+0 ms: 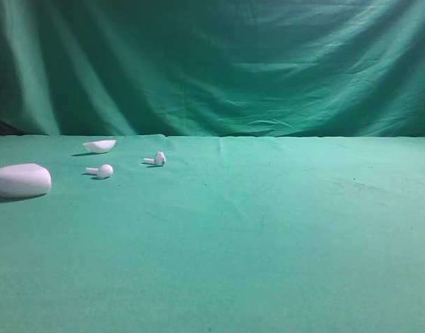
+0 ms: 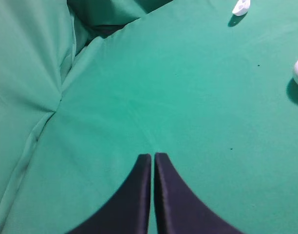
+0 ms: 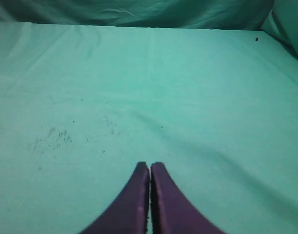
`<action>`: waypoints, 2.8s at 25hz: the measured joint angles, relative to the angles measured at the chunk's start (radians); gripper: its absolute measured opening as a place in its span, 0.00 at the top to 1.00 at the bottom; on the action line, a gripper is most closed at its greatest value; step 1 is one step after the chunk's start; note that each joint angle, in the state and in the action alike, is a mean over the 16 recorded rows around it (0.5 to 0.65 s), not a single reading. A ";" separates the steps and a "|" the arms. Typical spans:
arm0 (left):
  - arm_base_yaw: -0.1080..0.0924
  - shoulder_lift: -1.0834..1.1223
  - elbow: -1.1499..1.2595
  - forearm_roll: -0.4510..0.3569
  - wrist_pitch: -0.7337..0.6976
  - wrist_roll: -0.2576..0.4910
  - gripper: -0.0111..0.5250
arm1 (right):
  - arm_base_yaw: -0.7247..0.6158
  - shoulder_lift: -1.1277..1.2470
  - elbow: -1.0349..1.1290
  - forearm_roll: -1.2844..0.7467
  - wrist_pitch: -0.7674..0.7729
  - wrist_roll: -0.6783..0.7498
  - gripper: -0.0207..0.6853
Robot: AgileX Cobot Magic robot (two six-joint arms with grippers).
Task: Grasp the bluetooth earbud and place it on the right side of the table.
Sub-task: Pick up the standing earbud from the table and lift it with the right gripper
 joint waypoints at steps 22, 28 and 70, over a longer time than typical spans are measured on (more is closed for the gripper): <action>0.000 0.000 0.000 0.000 0.000 0.000 0.98 | 0.000 0.000 0.000 0.127 -0.131 -0.004 0.97; 0.000 0.000 0.000 0.000 0.000 0.000 0.98 | 0.000 0.014 -0.031 0.270 -0.246 -0.036 0.97; 0.000 0.000 0.000 0.000 0.000 0.000 0.98 | 0.391 1.648 -1.383 0.048 0.492 -0.092 0.97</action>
